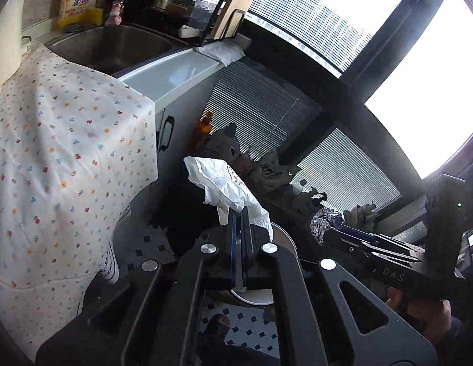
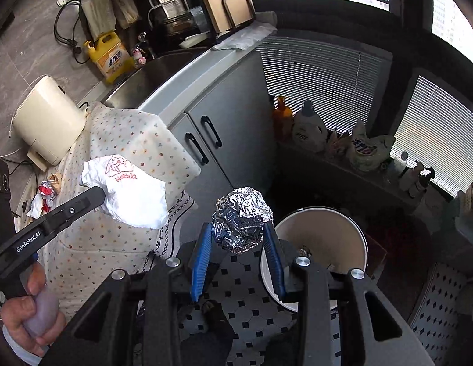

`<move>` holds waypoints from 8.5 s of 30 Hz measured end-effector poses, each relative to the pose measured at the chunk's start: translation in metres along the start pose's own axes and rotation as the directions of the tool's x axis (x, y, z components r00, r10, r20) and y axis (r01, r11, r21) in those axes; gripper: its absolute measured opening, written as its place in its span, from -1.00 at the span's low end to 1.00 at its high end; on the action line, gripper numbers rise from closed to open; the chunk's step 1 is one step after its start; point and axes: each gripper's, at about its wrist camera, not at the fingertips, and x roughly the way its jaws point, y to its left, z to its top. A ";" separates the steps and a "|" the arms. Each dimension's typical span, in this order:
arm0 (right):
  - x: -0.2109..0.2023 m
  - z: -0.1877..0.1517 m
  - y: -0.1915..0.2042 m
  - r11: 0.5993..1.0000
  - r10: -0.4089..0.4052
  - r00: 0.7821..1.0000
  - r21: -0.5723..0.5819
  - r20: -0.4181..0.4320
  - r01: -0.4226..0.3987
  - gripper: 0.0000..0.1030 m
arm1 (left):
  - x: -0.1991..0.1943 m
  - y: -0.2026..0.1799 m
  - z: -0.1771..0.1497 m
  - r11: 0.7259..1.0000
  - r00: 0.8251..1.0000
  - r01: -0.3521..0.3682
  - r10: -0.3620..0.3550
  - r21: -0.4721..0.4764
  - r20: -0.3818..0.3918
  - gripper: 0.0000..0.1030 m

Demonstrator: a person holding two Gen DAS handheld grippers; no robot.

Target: Collect trash

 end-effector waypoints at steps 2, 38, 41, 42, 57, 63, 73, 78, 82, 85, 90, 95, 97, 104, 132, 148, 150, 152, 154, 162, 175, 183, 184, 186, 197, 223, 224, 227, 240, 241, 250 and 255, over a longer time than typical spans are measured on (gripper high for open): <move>-0.002 -0.004 -0.016 1.000 -0.004 1.000 0.030 0.003 0.004 -0.27 | 0.011 -0.010 -0.005 1.000 1.000 0.013 -0.013 0.012 -0.020 -0.94; -0.031 -0.047 -0.170 0.954 -0.173 0.985 0.252 0.014 0.164 0.76 | 0.135 -0.088 -0.049 0.993 0.963 0.118 -0.114 0.001 -0.245 0.33; -0.029 -0.043 -0.158 0.960 -0.162 0.987 0.236 0.020 0.153 0.80 | 0.125 -0.079 -0.044 0.996 0.970 0.090 -0.088 0.001 -0.225 0.42; -0.028 -0.041 -0.154 0.961 -0.157 0.987 0.232 0.022 0.148 0.81 | 0.124 -0.077 -0.040 0.997 0.973 0.080 -0.078 -0.001 -0.218 0.43; -0.013 -0.002 -0.034 0.997 -0.005 0.994 0.078 0.108 -0.003 0.85 | 0.014 0.006 -0.005 0.991 0.993 -0.116 0.116 -0.059 -0.017 0.72; -0.003 0.009 0.032 0.998 0.068 0.992 -0.015 0.105 -0.067 0.85 | -0.037 0.057 0.000 0.972 0.977 -0.197 0.205 -0.129 0.056 0.73; 0.013 0.018 0.123 0.979 0.154 0.986 -0.149 0.068 -0.143 0.85 | -0.111 0.137 -0.010 0.918 0.937 -0.282 0.326 -0.277 0.126 0.73; 0.023 0.020 0.167 0.958 0.183 0.982 -0.230 0.036 -0.170 0.85 | -0.144 0.176 -0.018 0.885 0.913 -0.311 0.380 -0.347 0.150 0.73; 0.031 0.019 0.202 0.942 0.210 0.978 -0.271 0.014 -0.199 0.85 | -0.171 0.206 -0.027 0.861 0.894 -0.323 0.414 -0.392 0.171 0.73; 0.035 0.016 0.229 0.924 0.226 0.974 -0.315 -0.001 -0.215 0.85 | -0.190 0.229 -0.035 0.839 0.879 -0.327 0.439 -0.435 0.188 0.73; 0.045 0.014 0.270 0.898 0.242 0.970 -0.373 -0.023 -0.232 0.75 | -0.219 0.269 -0.047 0.799 0.851 -0.326 0.481 -0.506 0.211 0.73; 0.061 0.013 0.311 0.876 0.264 0.963 -0.404 -0.056 -0.264 0.58 | -0.245 0.310 -0.061 0.761 0.826 -0.320 0.516 -0.565 0.227 0.72; 0.069 0.012 0.328 0.869 0.275 0.959 -0.411 -0.067 -0.277 0.48 | -0.255 0.326 -0.065 0.748 0.818 -0.321 0.528 -0.581 0.228 0.71; 0.094 0.007 0.383 0.860 0.307 0.946 -0.396 -0.103 -0.322 0.26 | -0.274 0.377 -0.070 0.728 0.826 -0.325 0.530 -0.603 0.194 0.40; 0.136 0.022 0.452 0.869 0.256 0.960 -0.406 -0.116 -0.281 0.06 | -0.244 0.466 -0.051 0.762 0.907 -0.228 0.393 -0.607 0.153 -0.42; 0.183 0.023 0.475 0.843 0.267 0.941 -0.421 -0.211 -0.333 -0.79 | -0.309 0.419 -0.073 0.661 0.721 -0.492 0.674 -0.567 0.161 -0.49; 0.183 0.022 0.473 0.842 0.275 0.938 -0.419 -0.209 -0.340 -0.89 | -0.316 0.412 -0.076 0.647 0.699 -0.508 0.695 -0.569 0.167 -0.49; 0.177 0.023 0.470 0.839 0.287 0.938 -0.421 -0.193 -0.343 -0.90 | -0.322 0.406 -0.077 0.643 0.687 -0.512 0.705 -0.570 0.177 -0.50; 0.171 0.023 0.466 0.835 0.300 0.936 -0.424 -0.185 -0.351 -0.98 | -0.326 0.399 -0.078 0.643 0.679 -0.514 0.710 -0.567 0.189 -0.50; 0.149 0.023 0.437 0.835 0.323 0.929 -0.408 -0.180 -0.369 -0.97 | -0.327 0.364 -0.070 0.645 0.640 -0.537 0.731 -0.545 0.235 -0.50; 0.165 0.036 0.458 0.825 0.342 0.921 -0.409 -0.188 -0.390 -0.10 | -0.317 0.349 -0.084 0.623 0.644 -0.536 0.738 -0.570 0.201 -0.50; 0.190 0.037 0.469 0.845 0.312 0.932 -0.395 -0.184 -0.361 -0.87 | -0.321 0.362 -0.077 0.631 0.650 -0.540 0.733 -0.557 0.200 -0.50; 0.185 0.039 0.468 0.844 0.312 0.936 -0.405 -0.162 -0.352 -0.88 | -0.320 0.363 -0.074 0.637 0.652 -0.538 0.730 -0.552 0.206 -0.50; 0.178 0.044 0.463 0.851 0.303 0.945 -0.411 -0.123 -0.326 -0.88 | -0.317 0.363 -0.068 0.649 0.660 -0.533 0.720 -0.542 0.214 -0.50; 0.140 0.064 0.375 0.909 0.245 0.968 -0.337 -0.046 -0.246 -0.88 | -0.264 0.327 -0.026 0.760 0.742 -0.477 0.618 -0.441 0.262 -0.50; 0.040 0.024 0.029 0.994 -0.057 0.997 0.101 0.059 0.051 -0.87 | -0.046 0.108 0.028 0.971 0.960 -0.239 0.238 -0.015 0.144 -0.49; 0.037 0.020 0.018 0.991 -0.067 0.996 0.118 0.056 0.060 -0.87 | -0.040 0.100 0.027 0.973 0.964 -0.230 0.228 -0.002 0.134 -0.49; 0.033 0.007 -0.011 0.984 -0.091 0.995 0.156 0.043 0.083 -0.87 | -0.018 0.075 0.025 0.978 0.974 -0.205 0.201 0.032 0.106 -0.49; 0.039 -0.032 -0.104 0.960 -0.119 0.992 0.249 -0.043 0.126 0.03 | 0.054 -0.002 0.005 0.985 0.991 -0.136 0.137 0.109 -0.002 -0.49; 0.039 -0.033 -0.110 0.960 -0.117 0.992 0.250 -0.052 0.126 0.02 | 0.059 -0.006 0.003 0.985 0.991 -0.131 0.133 0.109 -0.011 -0.49; 0.025 -0.049 -0.159 0.943 -0.163 0.984 0.282 -0.069 0.176 0.31 | 0.114 -0.044 -0.019 0.988 0.991 -0.067 0.082 0.136 -0.103 -0.49; 0.013 -0.056 -0.178 0.933 -0.189 0.980 0.299 -0.068 0.201 0.36 | 0.142 -0.065 -0.033 0.989 0.986 -0.018 0.041 0.144 -0.164 -0.49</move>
